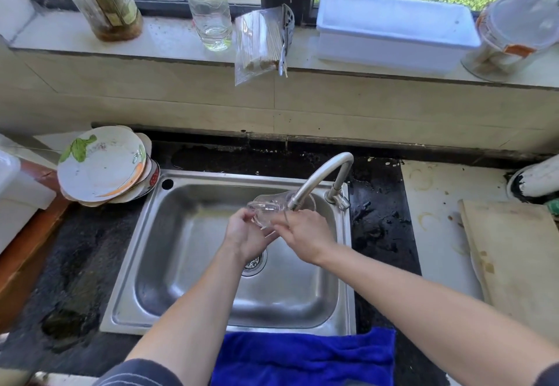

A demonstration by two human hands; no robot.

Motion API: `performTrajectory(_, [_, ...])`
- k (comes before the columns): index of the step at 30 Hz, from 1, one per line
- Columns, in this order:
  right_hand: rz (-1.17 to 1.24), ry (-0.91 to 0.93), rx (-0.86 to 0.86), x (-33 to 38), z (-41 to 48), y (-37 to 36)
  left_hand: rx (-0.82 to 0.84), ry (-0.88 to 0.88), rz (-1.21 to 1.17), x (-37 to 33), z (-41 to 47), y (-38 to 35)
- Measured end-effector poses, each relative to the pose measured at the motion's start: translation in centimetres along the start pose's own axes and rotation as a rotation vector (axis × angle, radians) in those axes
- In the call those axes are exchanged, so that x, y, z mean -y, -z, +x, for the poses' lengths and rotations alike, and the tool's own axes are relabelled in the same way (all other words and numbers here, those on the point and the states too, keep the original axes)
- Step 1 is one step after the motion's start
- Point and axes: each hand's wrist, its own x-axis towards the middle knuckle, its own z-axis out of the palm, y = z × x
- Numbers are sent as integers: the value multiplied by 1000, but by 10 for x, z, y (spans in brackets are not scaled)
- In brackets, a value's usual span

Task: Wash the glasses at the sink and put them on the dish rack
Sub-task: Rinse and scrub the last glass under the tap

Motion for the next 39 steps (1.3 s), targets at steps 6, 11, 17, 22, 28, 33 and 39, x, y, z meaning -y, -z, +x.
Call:
performTrajectory(6, [216, -62, -51, -4, -7, -6, 139, -52, -54, 4, 4, -5])
performTrajectory(11, [95, 134, 58, -10, -17, 4, 79, -98, 52, -3, 8, -10])
performTrajectory(17, [-298, 248, 103, -15, -5, 6, 22, -40, 304, -8, 8, -10])
performTrajectory(22, [-175, 443, 60, -26, -22, -4, 23, -18, 343, -17, 10, 7])
performTrajectory(28, [-240, 378, 25, -7, 0, -5, 2, 51, 391, -11, 12, -3])
performTrajectory(33, [-292, 460, 37, -29, -11, 0, -48, 77, 507, -18, 8, 5])
performTrajectory(39, [37, 140, 43, 2, 1, 0, 74, 48, 255, -6, 8, 17])
